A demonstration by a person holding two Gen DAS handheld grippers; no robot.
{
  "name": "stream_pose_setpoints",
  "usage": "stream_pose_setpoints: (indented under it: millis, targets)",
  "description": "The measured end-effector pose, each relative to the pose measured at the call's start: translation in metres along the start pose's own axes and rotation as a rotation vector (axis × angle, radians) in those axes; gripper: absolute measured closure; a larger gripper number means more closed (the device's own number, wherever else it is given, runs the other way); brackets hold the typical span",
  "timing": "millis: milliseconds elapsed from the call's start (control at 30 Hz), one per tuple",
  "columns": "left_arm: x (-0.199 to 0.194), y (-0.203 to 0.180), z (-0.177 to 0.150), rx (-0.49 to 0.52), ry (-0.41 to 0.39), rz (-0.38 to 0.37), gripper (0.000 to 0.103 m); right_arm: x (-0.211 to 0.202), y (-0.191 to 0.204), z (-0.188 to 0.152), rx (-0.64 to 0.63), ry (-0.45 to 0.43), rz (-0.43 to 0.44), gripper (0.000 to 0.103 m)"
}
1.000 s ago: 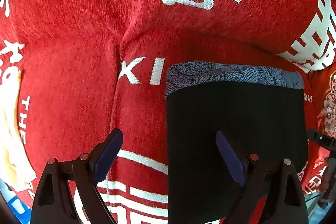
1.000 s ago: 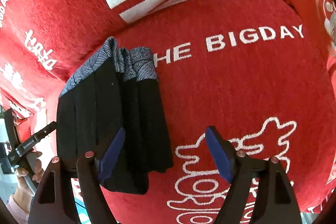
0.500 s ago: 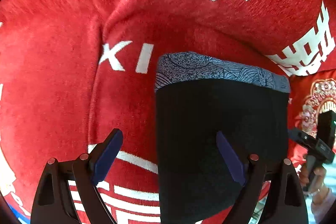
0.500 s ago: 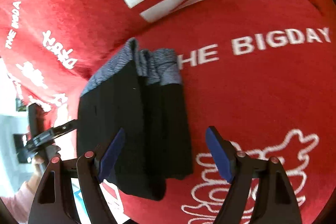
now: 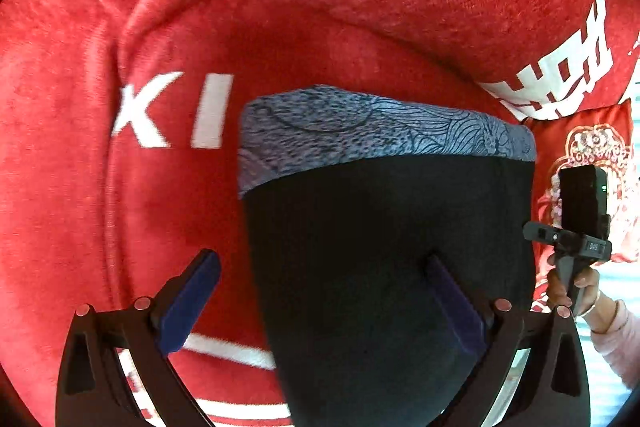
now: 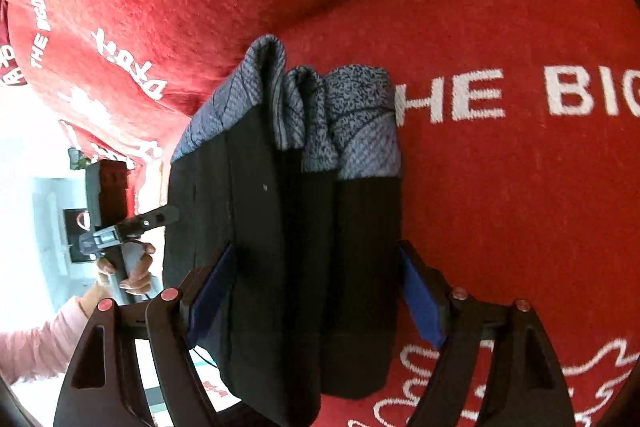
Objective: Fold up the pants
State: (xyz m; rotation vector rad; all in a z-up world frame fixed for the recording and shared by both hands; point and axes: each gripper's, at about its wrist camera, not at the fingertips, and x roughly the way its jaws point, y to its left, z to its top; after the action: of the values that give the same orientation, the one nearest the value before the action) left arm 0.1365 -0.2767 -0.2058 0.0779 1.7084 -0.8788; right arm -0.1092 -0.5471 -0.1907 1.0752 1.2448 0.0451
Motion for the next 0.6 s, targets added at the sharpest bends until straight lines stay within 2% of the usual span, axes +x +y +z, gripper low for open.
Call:
stream_pose_setpoints:
  millis: [133,233,333,433,500,600]
  targets:
    - [0.011,-0.004,-0.001,-0.024,0.016,-0.023,0.000,-0.001,-0.004,0.001,-0.020,0.010,0.023,0.019]
    - [0.014,-0.012,-0.003,-0.016,0.017,-0.006,0.000,0.001,-0.006,0.003,-0.011,0.021,0.035,0.016]
    - [0.015,-0.020,-0.004,-0.021,0.005,0.026,0.000,0.009,0.002,0.011,0.005,0.037,0.009,0.017]
    - [0.009,-0.034,-0.008,0.009,-0.039,0.051,0.013,0.012,0.009,0.014,0.022,0.052,-0.016,0.031]
    - [0.002,-0.041,-0.012,0.027,-0.063,0.065,0.026,0.008,0.013,0.013,0.021,0.046,0.000,0.047]
    - [-0.011,-0.049,-0.015,0.031,-0.088,0.077,0.041,-0.002,0.016,0.009,0.030,0.025,0.032,0.063]
